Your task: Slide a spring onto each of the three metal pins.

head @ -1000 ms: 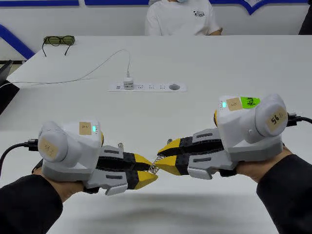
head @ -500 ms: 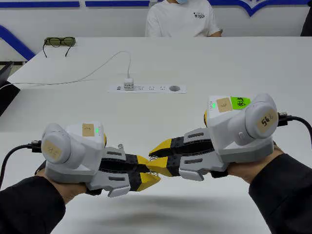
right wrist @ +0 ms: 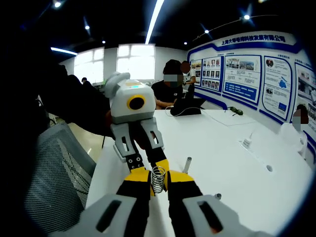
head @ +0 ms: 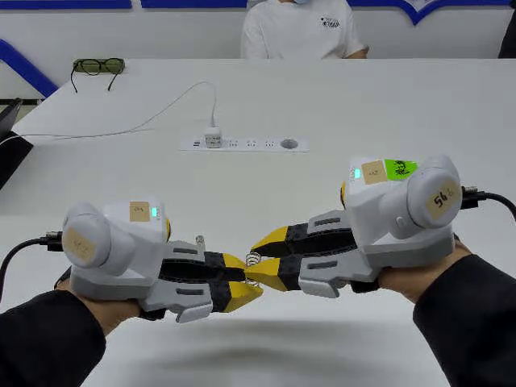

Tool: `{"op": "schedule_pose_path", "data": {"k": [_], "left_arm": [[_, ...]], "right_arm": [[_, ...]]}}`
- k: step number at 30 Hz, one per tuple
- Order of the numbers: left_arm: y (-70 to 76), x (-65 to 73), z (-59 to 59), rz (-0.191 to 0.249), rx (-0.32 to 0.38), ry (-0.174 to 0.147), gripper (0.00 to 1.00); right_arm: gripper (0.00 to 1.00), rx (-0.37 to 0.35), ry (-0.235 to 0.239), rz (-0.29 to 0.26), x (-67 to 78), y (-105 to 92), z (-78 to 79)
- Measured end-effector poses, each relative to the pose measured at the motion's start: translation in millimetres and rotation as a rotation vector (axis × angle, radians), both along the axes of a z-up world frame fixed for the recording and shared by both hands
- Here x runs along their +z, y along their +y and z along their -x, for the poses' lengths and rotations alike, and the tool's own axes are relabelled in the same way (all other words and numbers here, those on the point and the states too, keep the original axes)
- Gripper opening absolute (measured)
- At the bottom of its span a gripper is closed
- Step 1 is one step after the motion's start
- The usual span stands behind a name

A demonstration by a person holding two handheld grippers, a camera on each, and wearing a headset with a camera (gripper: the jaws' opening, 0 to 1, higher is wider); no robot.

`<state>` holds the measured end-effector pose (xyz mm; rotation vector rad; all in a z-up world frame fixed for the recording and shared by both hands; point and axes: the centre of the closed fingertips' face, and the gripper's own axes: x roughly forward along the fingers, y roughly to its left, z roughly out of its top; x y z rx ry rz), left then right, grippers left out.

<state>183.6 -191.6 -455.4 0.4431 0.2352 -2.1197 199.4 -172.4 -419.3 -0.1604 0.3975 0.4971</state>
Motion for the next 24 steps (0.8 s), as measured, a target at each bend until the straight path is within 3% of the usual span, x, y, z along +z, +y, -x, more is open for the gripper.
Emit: {"op": "schedule_pose_path", "data": {"k": [15, 24], "left_arm": [[0.1, 2.3, -2.2, 0.016, 0.015, -0.011, 0.11], [6.3, 1.7, -7.9, 0.005, 0.041, -0.002, 0.20]], "right_arm": [[0.12, -0.002, -0.003, -0.015, 1.5, 0.7, -4.1], [0.12, -0.006, -0.012, -0.011, 6.4, -2.5, -10.6]]}}
